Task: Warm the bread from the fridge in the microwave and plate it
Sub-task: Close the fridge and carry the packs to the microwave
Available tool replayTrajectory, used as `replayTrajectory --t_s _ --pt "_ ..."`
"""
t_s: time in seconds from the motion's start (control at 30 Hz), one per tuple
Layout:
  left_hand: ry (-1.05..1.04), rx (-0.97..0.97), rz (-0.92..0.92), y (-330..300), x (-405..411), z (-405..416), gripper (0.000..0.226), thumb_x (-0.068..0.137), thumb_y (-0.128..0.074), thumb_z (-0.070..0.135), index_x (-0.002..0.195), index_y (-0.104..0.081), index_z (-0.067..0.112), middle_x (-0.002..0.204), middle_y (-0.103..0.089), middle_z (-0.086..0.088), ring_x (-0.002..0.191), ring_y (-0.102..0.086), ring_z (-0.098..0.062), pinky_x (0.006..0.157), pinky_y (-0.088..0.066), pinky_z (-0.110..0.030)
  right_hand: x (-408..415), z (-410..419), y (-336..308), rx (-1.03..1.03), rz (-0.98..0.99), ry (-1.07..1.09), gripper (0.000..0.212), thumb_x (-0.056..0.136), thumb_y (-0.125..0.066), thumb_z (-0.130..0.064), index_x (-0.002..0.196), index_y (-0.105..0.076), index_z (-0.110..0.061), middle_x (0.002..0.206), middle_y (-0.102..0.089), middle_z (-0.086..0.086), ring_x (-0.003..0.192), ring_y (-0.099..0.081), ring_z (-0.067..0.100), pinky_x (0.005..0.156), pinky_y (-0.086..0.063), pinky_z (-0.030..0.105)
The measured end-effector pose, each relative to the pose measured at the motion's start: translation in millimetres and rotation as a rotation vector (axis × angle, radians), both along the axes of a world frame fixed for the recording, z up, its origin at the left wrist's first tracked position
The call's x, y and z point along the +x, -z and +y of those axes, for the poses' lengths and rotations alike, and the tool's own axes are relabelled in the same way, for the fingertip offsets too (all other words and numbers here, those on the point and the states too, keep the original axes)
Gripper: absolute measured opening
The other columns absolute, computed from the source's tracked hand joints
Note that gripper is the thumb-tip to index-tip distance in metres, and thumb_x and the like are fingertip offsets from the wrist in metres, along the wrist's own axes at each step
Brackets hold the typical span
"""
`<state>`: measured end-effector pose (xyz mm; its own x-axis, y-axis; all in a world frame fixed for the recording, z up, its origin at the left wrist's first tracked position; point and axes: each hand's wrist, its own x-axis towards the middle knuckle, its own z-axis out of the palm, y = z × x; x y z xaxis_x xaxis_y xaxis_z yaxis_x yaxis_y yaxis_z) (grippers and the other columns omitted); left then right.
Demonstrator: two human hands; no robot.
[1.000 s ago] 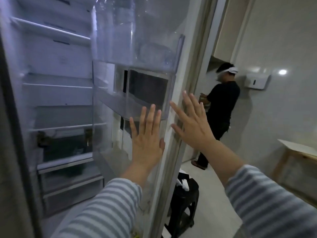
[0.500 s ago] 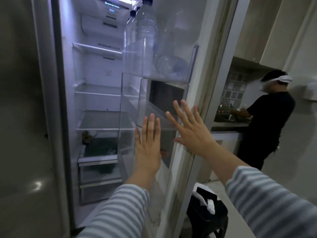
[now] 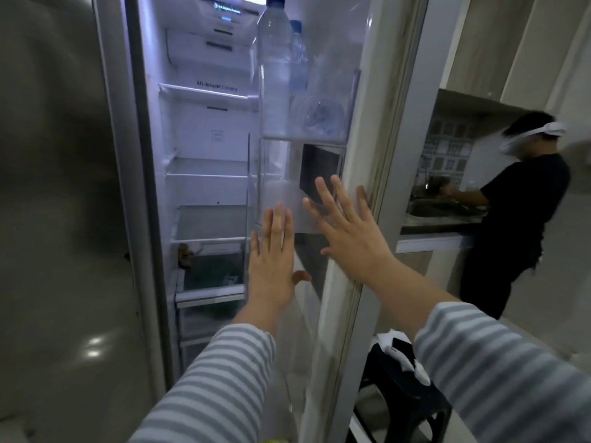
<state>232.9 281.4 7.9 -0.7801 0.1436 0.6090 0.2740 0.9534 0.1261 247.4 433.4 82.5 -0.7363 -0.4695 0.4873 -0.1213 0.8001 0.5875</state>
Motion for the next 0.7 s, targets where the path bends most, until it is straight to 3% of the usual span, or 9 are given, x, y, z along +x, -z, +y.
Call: replayTrajectory --t_s 0.2,0.3,0.47,0.6,0.7 --pt "-0.055 -0.015 -0.059 -1.5 -12.3 -60.2 0.125 0.080 -0.061 0.058 0.138 0.040 0.012 0.150 0.040 -0.007 0.140 0.032 -0.027 0.119 0.001 -0.049 -6.5 -74.6 3.0 -0.004 0.078 0.038 0.094 0.093 -0.054 -0.039 0.150 0.018 -0.018 0.153 0.032 0.015 0.140 0.029 0.036 0.106 0.022 0.057" --pt "-0.110 -0.020 -0.056 -3.1 -12.8 -82.5 0.113 0.088 -0.056 0.051 0.140 0.037 0.011 0.151 0.039 -0.006 0.141 0.030 -0.025 0.119 0.001 -0.050 -10.3 -104.1 8.9 0.010 0.133 0.023 0.087 0.094 -0.052 -0.039 0.152 0.008 -0.018 0.157 0.022 0.015 0.145 0.020 0.033 0.107 0.022 0.057" --pt "-0.105 -0.004 -0.026 1.4 -3.2 -117.2 0.084 0.096 -0.023 0.056 0.140 0.036 0.016 0.152 0.036 -0.005 0.141 0.029 -0.024 0.116 0.007 -0.055 0.3 -123.8 21.9 -0.070 0.233 -0.196 0.070 0.088 -0.056 -0.037 0.150 -0.026 -0.021 0.160 -0.006 0.015 0.148 -0.004 0.032 0.115 0.000 0.060" --pt "-0.039 0.047 0.016 9.5 5.2 -122.5 0.071 0.095 -0.008 0.054 0.138 0.037 0.019 0.150 0.036 -0.003 0.142 0.028 -0.022 0.115 0.004 -0.059 2.8 -117.7 32.7 -0.160 0.276 -0.227 0.064 0.090 -0.051 -0.034 0.150 -0.029 -0.023 0.159 -0.015 0.014 0.147 -0.012 0.031 0.114 -0.013 0.061" --pt "0.018 0.082 0.111 16.0 7.6 -116.8 0.076 0.094 -0.020 0.051 0.145 0.026 0.019 0.156 0.027 -0.002 0.145 0.019 -0.023 0.115 0.001 -0.061 -3.1 -106.2 40.4 -0.235 0.229 -0.178 0.065 0.093 -0.044 -0.038 0.152 -0.021 -0.025 0.161 -0.010 0.011 0.148 -0.008 0.029 0.115 -0.012 0.059"
